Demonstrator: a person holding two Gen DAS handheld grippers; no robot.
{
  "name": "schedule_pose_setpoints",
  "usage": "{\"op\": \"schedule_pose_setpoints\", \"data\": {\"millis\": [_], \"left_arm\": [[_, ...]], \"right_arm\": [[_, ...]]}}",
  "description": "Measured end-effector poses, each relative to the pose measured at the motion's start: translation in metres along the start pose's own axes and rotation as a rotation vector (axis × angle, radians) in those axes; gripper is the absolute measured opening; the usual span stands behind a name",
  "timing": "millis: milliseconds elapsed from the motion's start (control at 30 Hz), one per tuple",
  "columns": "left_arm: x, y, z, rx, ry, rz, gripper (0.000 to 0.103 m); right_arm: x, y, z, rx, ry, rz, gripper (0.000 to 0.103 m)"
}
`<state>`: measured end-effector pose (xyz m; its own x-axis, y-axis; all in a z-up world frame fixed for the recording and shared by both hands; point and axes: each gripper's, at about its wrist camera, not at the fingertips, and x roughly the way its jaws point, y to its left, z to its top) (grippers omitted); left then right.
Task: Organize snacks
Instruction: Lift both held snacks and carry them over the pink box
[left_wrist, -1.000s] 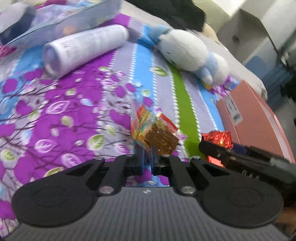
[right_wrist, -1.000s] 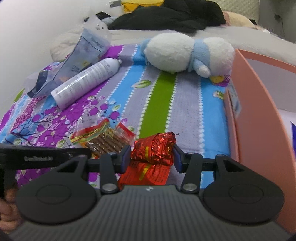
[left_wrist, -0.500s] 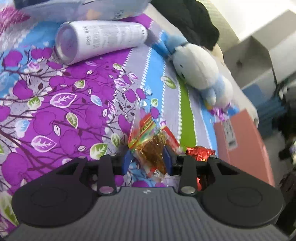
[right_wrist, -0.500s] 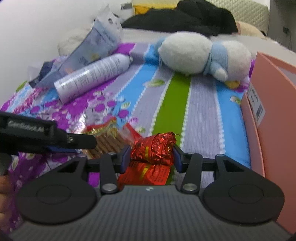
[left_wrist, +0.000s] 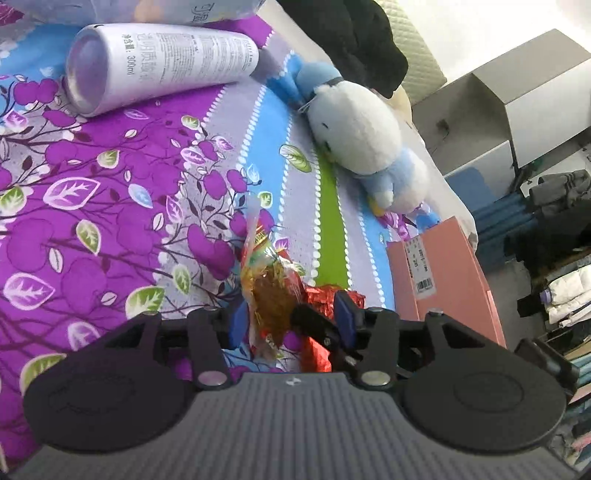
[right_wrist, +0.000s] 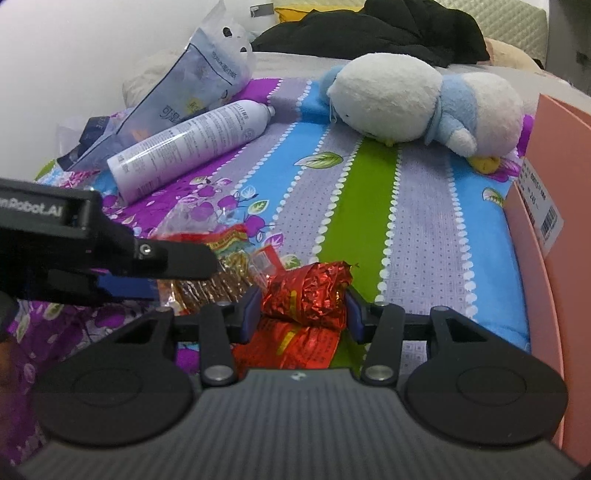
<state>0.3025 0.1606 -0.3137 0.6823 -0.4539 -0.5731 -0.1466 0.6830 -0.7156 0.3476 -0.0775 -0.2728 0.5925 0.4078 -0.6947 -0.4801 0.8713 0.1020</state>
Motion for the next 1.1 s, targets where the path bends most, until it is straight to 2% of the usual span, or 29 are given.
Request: {"op": "schedule_pose_setpoints", "data": {"millis": [100,167,233,267,400,533,833,1100], "left_arm": [[0.006,0.002,-0.001,-0.019,-0.004,0.009,0.051],[0.008,-0.003,-0.002,0.015,-0.005,0.035,0.042],[0.013,-0.007,-0.004,0.037,-0.002,0.078,0.026],[0.014,-0.007,-0.004,0.036,0.000,0.085,0.021],[0.013,-0.007,-0.006,0.040,-0.014,0.096,0.017],[0.001,-0.021,-0.012,0.099,-0.048,0.121,0.009],[-0.034,-0.054,-0.034,0.227,-0.067,0.176,0.007],[-0.072,-0.081,-0.068,0.296,-0.069,0.214,0.007]], "right_arm": [[-0.002,-0.001,-0.002,-0.004,0.003,0.008,0.050],[-0.004,-0.002,-0.002,-0.004,0.008,0.008,0.050],[-0.007,-0.003,-0.006,-0.001,0.008,0.009,0.050],[-0.008,-0.004,-0.007,0.001,0.006,0.008,0.049],[-0.015,-0.004,-0.009,0.031,0.006,0.004,0.049],[-0.025,-0.008,-0.012,0.094,0.017,0.003,0.049],[-0.076,0.003,-0.028,0.117,0.002,-0.029,0.049],[-0.124,0.007,-0.047,0.152,-0.016,-0.076,0.049]]}}
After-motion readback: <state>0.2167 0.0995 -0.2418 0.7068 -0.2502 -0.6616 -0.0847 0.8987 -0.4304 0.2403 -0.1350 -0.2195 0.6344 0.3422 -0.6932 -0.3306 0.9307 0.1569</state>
